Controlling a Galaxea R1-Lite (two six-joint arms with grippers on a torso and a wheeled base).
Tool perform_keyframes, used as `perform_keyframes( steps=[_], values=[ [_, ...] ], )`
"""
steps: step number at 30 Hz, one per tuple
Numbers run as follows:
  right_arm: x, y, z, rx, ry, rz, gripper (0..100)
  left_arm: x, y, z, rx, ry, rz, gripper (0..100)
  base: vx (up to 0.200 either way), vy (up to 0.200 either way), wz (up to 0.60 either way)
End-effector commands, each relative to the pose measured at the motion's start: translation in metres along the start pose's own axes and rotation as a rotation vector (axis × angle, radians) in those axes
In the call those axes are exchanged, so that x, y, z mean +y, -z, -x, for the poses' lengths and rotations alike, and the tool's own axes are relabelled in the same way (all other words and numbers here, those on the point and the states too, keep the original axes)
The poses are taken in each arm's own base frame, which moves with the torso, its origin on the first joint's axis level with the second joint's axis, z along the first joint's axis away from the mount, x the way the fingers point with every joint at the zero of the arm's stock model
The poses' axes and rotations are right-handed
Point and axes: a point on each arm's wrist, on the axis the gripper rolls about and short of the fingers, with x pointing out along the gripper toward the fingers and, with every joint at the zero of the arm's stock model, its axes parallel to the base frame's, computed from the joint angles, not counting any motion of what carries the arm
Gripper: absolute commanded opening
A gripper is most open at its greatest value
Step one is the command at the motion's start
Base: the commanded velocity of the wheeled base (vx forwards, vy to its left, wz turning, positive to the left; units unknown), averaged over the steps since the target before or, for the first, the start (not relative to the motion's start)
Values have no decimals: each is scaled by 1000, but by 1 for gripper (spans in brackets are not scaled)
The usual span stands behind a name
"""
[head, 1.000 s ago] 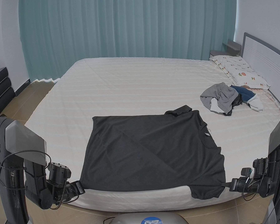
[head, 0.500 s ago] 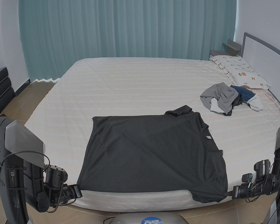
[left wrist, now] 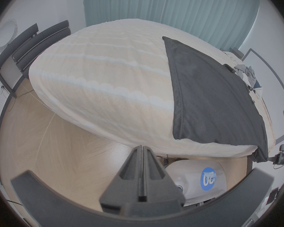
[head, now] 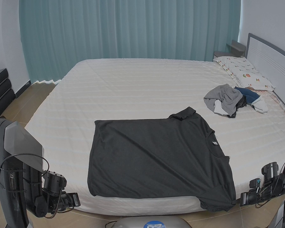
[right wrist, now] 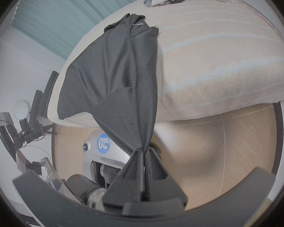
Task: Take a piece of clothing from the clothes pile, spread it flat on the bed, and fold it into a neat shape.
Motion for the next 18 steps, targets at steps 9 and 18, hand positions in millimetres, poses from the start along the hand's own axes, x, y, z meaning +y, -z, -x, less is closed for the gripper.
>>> perform_keyframes(
  steps=[9, 18],
  values=[
    [3, -3, 5, -59, -5, 21, 0, -8, -6, 0, -21, 185, 12, 0, 0, 0, 0],
    [3, -6, 6, -81, -33, 26, 0, -13, -8, -5, -14, 306, -14, 100, 0, 0, 0]
  ],
)
